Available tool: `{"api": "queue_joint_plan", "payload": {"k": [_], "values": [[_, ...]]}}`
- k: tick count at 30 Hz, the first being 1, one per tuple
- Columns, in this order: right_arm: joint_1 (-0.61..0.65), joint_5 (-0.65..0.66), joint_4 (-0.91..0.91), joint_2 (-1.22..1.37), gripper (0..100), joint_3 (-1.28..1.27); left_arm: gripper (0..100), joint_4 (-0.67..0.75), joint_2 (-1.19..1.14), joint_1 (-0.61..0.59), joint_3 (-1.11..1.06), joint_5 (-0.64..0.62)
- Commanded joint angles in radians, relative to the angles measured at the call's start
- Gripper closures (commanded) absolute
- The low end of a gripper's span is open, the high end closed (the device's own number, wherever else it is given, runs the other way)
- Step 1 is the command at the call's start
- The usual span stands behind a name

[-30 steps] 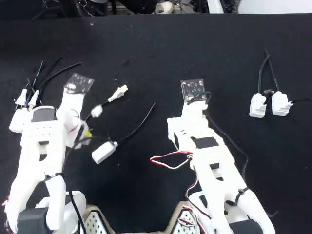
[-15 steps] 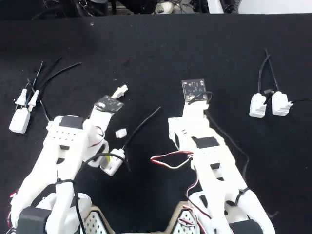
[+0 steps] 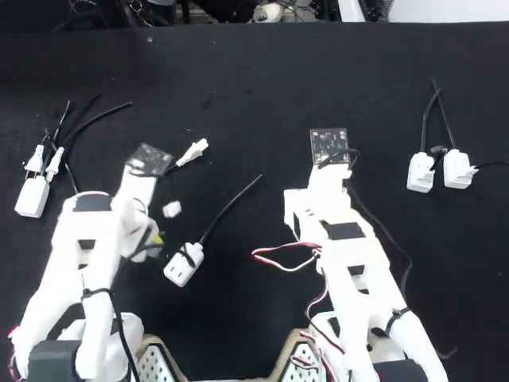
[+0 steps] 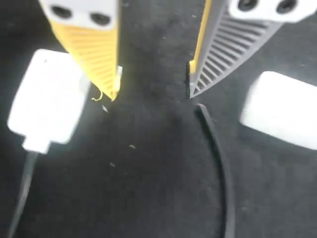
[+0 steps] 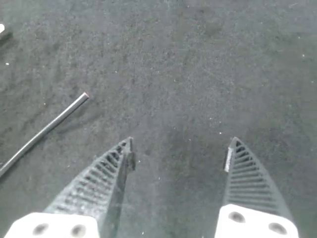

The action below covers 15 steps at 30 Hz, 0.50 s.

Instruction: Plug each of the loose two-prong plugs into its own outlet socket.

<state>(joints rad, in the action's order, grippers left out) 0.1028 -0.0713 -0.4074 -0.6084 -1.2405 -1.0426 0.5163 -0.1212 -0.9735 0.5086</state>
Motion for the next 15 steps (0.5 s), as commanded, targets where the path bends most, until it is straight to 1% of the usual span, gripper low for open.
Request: {"api": "queue_joint_plan", "payload": {"k": [1,5,8,10,12,15], "values": [[-0.094,-0.015,0.020,-0.007,71.9,0.082,78,-0.038,0.015,0.163,-0.039,-0.063],[-0.153,-0.017,0.025,-0.007,71.9,0.088,78,-0.052,0.015,0.358,-0.016,-0.232],[-0.160,-0.017,0.025,-0.007,71.9,0.084,78,-0.011,0.014,0.518,-0.016,-0.298],[-0.160,-0.017,0.025,-0.007,71.9,0.082,78,0.021,0.009,0.604,-0.016,-0.334],[-0.158,-0.017,0.025,-0.005,71.9,0.081,78,0.044,0.006,0.662,-0.016,-0.358],[-0.158,-0.017,0.025,-0.005,71.9,0.081,78,0.043,0.015,0.670,-0.016,-0.361]]}}
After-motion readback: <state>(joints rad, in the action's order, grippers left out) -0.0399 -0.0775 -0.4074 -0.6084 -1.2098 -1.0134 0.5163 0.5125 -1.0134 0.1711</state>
